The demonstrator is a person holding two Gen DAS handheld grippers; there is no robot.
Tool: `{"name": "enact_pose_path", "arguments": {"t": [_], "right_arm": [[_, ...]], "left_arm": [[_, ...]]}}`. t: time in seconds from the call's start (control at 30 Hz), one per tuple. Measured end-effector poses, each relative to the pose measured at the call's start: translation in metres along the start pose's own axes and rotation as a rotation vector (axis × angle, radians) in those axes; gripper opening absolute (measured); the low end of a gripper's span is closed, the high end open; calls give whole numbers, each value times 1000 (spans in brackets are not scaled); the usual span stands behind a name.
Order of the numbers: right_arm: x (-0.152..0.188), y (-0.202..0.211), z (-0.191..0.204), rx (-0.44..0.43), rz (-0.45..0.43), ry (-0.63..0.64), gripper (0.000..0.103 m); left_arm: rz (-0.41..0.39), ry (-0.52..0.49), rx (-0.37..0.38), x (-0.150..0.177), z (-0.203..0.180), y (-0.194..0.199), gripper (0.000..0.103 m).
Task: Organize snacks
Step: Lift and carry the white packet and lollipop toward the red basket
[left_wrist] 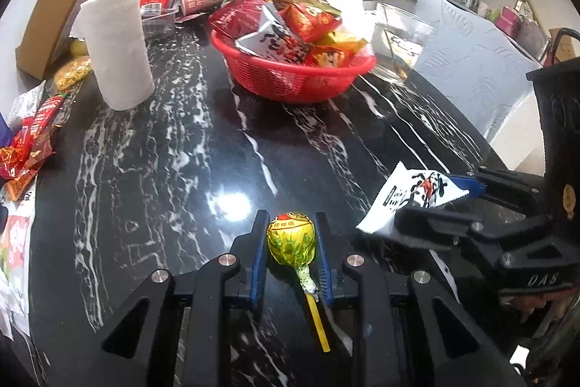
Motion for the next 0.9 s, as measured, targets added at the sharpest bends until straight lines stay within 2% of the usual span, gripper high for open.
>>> {"name": "enact_pose_path", "arguments": {"t": [0.13, 0.37, 0.47, 0.6, 0.87, 0.9], "right_arm": [[11, 4, 2, 51, 9, 23, 58], [21, 5, -2, 82, 33, -13, 64], [20, 1, 2, 102, 43, 12, 65], [21, -5, 11, 152, 64, 68, 76], [25, -8, 20, 201, 71, 154, 76], [25, -8, 20, 208, 70, 159, 74]], "left_arm": [[9, -22, 17, 7, -10, 3, 23], [20, -27, 37, 14, -16, 10, 23], [17, -19, 34, 15, -14, 13, 23], [18, 0, 31, 18, -8, 15, 23], [34, 27, 21, 26, -1, 14, 23], [35, 27, 23, 27, -2, 14, 23]]}}
Point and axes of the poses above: each gripper's, at about its wrist camera, not at the fingertips, and y roughly against the way its jaws point, z to its left, x to its underside, the point moved 8 cm from there along -y, roughly the way its jaws point, and after that the axes turned 1 degree about -x, right-handed, at the moved point
